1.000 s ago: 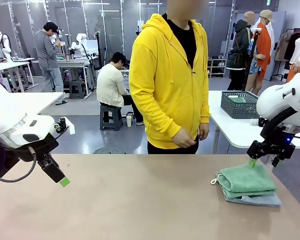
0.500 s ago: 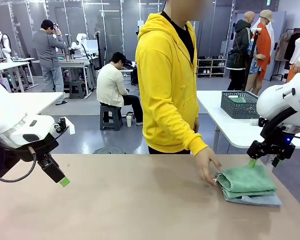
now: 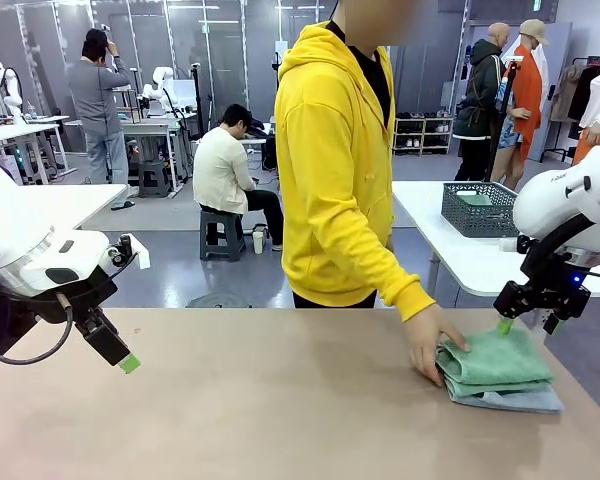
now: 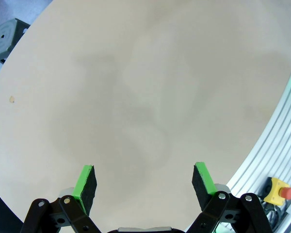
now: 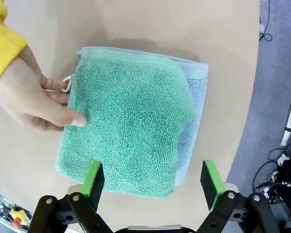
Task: Fold the towels and place them in the basket.
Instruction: Stack the folded Towel with hook on the right side of the table.
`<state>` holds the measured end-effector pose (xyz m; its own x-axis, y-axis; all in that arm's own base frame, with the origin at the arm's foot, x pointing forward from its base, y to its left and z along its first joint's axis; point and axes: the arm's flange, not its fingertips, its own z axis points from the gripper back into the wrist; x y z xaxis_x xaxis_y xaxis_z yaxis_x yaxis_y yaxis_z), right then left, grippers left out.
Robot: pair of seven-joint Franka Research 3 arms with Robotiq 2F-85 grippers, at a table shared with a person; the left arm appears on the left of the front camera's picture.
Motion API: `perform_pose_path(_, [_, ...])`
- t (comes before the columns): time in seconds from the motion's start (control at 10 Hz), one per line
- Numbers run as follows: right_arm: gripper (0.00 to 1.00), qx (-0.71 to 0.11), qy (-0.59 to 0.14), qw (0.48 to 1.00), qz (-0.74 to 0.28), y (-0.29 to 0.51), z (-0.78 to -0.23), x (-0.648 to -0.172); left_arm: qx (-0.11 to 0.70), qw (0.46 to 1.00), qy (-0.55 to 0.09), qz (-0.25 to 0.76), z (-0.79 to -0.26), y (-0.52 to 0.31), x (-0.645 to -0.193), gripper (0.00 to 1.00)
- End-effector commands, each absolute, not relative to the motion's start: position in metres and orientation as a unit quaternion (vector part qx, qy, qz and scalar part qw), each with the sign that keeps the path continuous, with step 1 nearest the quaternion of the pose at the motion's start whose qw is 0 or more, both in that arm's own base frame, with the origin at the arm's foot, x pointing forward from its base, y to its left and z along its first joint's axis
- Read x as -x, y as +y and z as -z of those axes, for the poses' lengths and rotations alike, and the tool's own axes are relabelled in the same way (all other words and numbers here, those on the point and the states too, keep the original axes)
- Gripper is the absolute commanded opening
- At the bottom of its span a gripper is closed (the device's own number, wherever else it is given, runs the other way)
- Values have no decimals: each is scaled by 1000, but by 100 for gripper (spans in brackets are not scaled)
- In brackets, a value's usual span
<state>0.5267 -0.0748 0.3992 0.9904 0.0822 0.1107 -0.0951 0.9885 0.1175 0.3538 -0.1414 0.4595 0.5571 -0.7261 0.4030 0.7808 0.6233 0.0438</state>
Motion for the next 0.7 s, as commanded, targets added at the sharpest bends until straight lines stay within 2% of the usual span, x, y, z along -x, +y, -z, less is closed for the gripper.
perform_pose_path(0.0, [100, -63, -52, 996, -46, -77, -398, -527, 60, 882, -196, 424, -459, -144, -352, 100])
perform_pose_path(0.6, [100, -61, -53, 996, -45, -75, -399, -527, 70, 880, -195, 428, -460, -141, -354, 100])
